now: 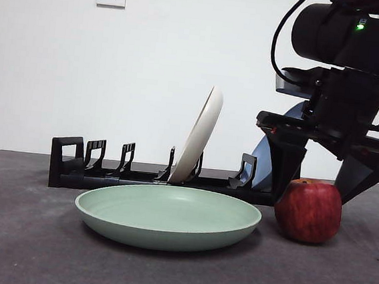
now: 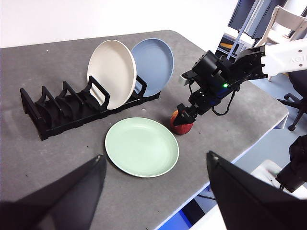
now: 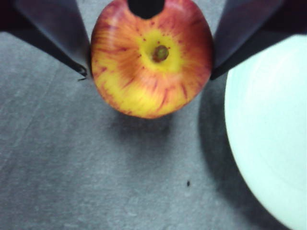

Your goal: Take the green plate from the plate rack,put the plate on the table,take the apple from the table,put the apple in the plate

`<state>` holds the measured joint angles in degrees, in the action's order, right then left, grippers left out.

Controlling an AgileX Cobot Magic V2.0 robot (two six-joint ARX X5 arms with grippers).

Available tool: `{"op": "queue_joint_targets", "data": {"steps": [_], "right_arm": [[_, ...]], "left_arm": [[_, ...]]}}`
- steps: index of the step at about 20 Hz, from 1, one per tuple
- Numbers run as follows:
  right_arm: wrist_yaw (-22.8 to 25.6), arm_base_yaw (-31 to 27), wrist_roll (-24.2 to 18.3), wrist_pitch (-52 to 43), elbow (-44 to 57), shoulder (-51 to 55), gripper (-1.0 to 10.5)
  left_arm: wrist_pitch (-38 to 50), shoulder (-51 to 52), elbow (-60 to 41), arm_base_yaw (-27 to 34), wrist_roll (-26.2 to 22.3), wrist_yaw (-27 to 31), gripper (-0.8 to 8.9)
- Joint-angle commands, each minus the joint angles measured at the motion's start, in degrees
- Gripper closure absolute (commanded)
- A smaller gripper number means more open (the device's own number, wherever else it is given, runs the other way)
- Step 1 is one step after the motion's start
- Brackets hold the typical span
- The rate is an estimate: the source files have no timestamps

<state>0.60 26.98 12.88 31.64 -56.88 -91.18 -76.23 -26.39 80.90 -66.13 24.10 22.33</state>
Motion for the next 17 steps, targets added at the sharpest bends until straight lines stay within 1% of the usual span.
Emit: {"op": "queue_joint_targets", "data": {"steps": [1,3,6,8,9,11,14,15,17], "right_arm": [[0.35,0.13,0.61,-0.09,-0.11,-0.44,9.6],[-0.2,0.13,0.63,2.56,-2.19,-0.42,9.6],[-3.91,0.13,0.35,11.21,-9.75,-0.39,9.6],[-8.83,0.15,-0.09,15.58,-16.04,-0.39,9.6],[-12.0,0.59,-0.07,16.04,-18.84,-0.39,9.6],[-15.45,2.51,0.0,14.29,-21.7,-0.39,9.6],[-15.39,8.09,1.53,7.41,-21.99,-0.85,9.6],[-14.21,10.16,2.38,5.29,-21.99,-1.36,9.6],[-9.51,14.47,3.43,1.53,-21.99,-2.86,9.6]], "left_arm": [[0.22,-0.02,-0.35,0.07,0.35,0.22,4.64],[0.22,-0.02,-0.35,0.07,0.35,0.22,4.64],[0.22,-0.02,-0.35,0.07,0.35,0.22,4.64],[0.22,-0.24,-0.35,0.07,0.33,0.24,4.64],[0.22,-0.24,-0.35,0.07,0.33,0.22,4.64],[0.22,-0.24,-0.35,0.07,0.35,0.2,4.64],[0.22,-0.24,-0.37,0.07,0.92,0.2,4.64],[0.22,-0.24,-0.37,0.07,1.03,0.2,4.64],[0.22,-0.24,-0.37,0.07,1.03,0.2,4.64]]}}
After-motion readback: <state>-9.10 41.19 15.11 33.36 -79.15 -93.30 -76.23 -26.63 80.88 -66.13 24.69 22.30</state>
